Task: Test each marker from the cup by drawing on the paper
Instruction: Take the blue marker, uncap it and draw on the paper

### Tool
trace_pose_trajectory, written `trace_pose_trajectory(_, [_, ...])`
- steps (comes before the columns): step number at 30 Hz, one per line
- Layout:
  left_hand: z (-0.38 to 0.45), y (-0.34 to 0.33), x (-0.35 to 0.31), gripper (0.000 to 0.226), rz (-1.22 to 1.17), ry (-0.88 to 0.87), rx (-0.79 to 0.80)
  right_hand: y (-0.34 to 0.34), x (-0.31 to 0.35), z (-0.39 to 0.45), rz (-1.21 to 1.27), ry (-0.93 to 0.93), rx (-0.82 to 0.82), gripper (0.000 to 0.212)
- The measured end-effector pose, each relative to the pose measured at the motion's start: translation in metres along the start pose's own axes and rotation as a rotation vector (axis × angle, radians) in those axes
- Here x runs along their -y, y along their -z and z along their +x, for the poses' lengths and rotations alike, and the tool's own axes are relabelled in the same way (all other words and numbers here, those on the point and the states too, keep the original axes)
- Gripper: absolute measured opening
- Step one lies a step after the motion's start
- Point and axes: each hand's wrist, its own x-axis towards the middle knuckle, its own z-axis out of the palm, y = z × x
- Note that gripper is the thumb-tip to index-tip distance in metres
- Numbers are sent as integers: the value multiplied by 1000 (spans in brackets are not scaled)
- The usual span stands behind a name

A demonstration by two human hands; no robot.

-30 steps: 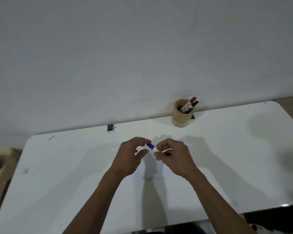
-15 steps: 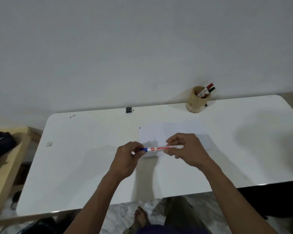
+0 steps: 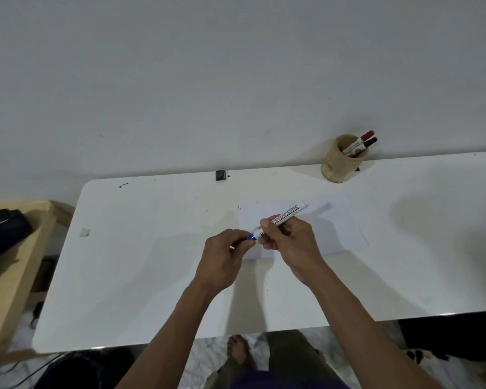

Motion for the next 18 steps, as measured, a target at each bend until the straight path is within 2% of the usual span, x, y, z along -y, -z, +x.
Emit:
trace_pose_trajectory(5, [18,15,13,12,25,142,-3,17,15,31,116,20,-61,9])
trace_pose_trajectory(12, [73,21,29,8,214,223,-175,25,22,63,113,-9,-66,7])
trace_pose_trajectory(18, [118,15,46,9,311,273,-130,24,12,70,106,-46,-69,6])
